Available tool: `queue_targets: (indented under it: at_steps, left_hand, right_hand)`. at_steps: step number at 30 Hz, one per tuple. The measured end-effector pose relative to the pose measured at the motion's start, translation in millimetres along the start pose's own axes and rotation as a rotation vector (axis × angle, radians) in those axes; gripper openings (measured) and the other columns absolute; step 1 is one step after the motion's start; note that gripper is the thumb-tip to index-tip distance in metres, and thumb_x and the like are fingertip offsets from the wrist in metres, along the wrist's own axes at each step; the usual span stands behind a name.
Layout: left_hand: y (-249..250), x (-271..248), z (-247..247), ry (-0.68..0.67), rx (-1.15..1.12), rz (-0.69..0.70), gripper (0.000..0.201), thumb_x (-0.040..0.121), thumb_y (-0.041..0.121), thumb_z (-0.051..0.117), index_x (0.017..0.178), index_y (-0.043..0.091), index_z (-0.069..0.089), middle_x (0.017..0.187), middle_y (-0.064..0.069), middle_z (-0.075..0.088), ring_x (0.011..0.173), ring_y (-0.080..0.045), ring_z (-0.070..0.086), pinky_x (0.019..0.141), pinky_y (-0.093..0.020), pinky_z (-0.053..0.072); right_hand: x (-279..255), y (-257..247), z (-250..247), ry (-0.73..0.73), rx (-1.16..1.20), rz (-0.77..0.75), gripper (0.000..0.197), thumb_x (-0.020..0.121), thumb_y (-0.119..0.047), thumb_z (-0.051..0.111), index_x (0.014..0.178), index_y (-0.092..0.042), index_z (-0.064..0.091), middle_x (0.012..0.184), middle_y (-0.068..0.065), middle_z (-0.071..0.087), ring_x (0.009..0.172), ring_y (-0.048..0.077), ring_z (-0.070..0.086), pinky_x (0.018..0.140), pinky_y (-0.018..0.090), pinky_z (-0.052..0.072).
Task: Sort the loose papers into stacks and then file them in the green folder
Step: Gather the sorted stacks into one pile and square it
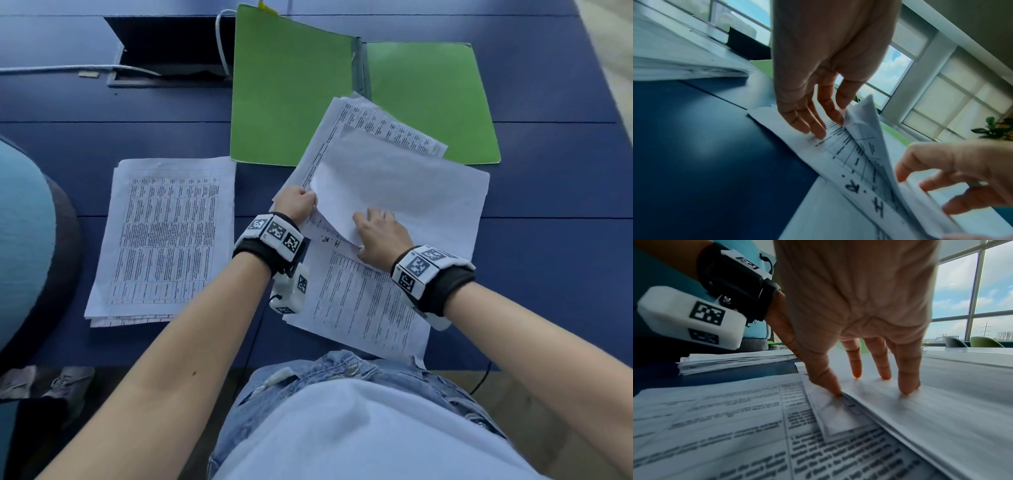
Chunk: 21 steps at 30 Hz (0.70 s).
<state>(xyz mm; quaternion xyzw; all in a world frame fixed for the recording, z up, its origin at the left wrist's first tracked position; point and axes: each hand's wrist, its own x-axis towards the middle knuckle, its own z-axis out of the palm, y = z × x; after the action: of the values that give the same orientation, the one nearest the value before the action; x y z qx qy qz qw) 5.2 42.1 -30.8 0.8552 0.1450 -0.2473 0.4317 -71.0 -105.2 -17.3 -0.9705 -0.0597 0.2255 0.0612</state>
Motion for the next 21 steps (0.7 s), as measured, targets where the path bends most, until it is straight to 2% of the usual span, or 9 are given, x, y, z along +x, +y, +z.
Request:
queue_targets:
  at_steps: [1, 4, 6, 8, 12, 15, 17, 19, 21]
  left_hand:
    - [0.7, -2.0, -0.3, -0.025, -0.064, -0.005, 0.033, 0.087, 0.013, 0.043, 0.054, 0.017, 0.042, 0.06, -0.004, 0.045, 0.064, -0.02, 0.057, 0.064, -0.028, 0.042]
    - [2.2, -9.0, -2.1, -0.073, -0.243, -0.055, 0.028, 0.095, 0.016, 0.041, 0.067, 0.018, 0.038, 0.065, 0.0, 0.044, 0.033, -0.001, 0.055, 0.05, -0.022, 0.035]
    - [0.2, -9.6, -5.9, -0.08, -0.314, -0.086, 0.027, 0.095, 0.014, 0.043, 0.07, 0.018, 0.037, 0.064, 0.0, 0.043, 0.025, 0.001, 0.045, 0.043, -0.018, 0.034]
    - [-1.2, -7.6, -9.4, -0.142, -0.446, -0.127, 0.031, 0.096, 0.012, 0.043, 0.067, 0.016, 0.035, 0.056, -0.001, 0.04, 0.028, -0.004, 0.04, 0.036, -0.016, 0.029]
    - [2.0, -8.5, -11.0, -0.135, -0.514, -0.179, 0.028, 0.096, 0.011, 0.046, 0.068, 0.013, 0.045, 0.066, -0.002, 0.05, 0.051, -0.008, 0.057, 0.058, -0.023, 0.044]
    - [9.0, -11.3, -6.8, -0.21, -0.586, -0.122, 0.032, 0.097, 0.008, 0.041, 0.066, 0.013, 0.04, 0.068, -0.002, 0.04, 0.061, -0.012, 0.045, 0.066, -0.026, 0.045]
    - [14.7, -14.6, -4.0, -0.304, -0.615, -0.071, 0.034, 0.098, 0.009, 0.038, 0.065, 0.015, 0.036, 0.066, -0.001, 0.036, 0.06, -0.011, 0.04, 0.068, -0.026, 0.043]
    - [20.6, -16.8, -2.1, -0.381, -0.62, -0.033, 0.034, 0.099, 0.01, 0.036, 0.065, 0.016, 0.037, 0.064, 0.001, 0.038, 0.059, -0.009, 0.042, 0.068, -0.024, 0.041]
    - [23.3, -17.0, -1.1, -0.376, -0.606, -0.019, 0.032, 0.099, 0.011, 0.036, 0.068, 0.017, 0.04, 0.067, 0.002, 0.044, 0.062, -0.007, 0.045, 0.067, -0.022, 0.04]
  right_hand:
    - [0.1, 1.6, 0.8, 0.006, -0.001, -0.02, 0.038, 0.086, -0.019, 0.051, 0.12, -0.006, 0.041, 0.124, 0.02, 0.045, 0.112, 0.038, 0.045, 0.089, 0.044, 0.046]
    - [-0.5, 8.2, 4.1, 0.049, 0.013, -0.079, 0.03, 0.086, -0.021, 0.048, 0.112, -0.007, 0.045, 0.116, 0.017, 0.05, 0.104, 0.034, 0.05, 0.085, 0.041, 0.046]
    - [-0.1, 12.1, 4.9, 0.09, 0.024, -0.104, 0.025, 0.087, -0.022, 0.047, 0.107, -0.006, 0.047, 0.11, 0.016, 0.054, 0.098, 0.032, 0.052, 0.082, 0.038, 0.044]
    - [0.6, 15.5, 5.1, 0.13, 0.03, -0.112, 0.021, 0.088, -0.02, 0.044, 0.103, -0.006, 0.049, 0.106, 0.015, 0.056, 0.094, 0.031, 0.053, 0.078, 0.036, 0.042]
    - [-1.1, 20.9, 6.6, 0.147, 0.091, -0.08, 0.029, 0.094, -0.031, 0.043, 0.113, -0.01, 0.049, 0.115, 0.011, 0.059, 0.102, 0.032, 0.053, 0.083, 0.037, 0.044]
    - [-3.6, 19.3, 3.9, 0.102, 0.185, -0.03, 0.059, 0.085, -0.058, 0.045, 0.125, -0.015, 0.041, 0.124, 0.012, 0.056, 0.11, 0.032, 0.051, 0.087, 0.041, 0.044]
    - [-3.6, 14.7, -1.2, 0.109, 0.295, -0.007, 0.071, 0.08, -0.068, 0.037, 0.127, -0.015, 0.038, 0.121, 0.016, 0.058, 0.106, 0.033, 0.054, 0.087, 0.042, 0.044]
    - [-2.8, 11.8, -5.4, 0.127, 0.406, 0.018, 0.063, 0.087, -0.059, 0.036, 0.127, -0.011, 0.039, 0.118, 0.019, 0.059, 0.103, 0.036, 0.057, 0.086, 0.041, 0.043]
    - [-1.6, 11.9, -6.1, 0.169, 0.485, 0.056, 0.04, 0.095, -0.035, 0.04, 0.118, -0.003, 0.046, 0.113, 0.026, 0.06, 0.101, 0.041, 0.057, 0.08, 0.039, 0.042]
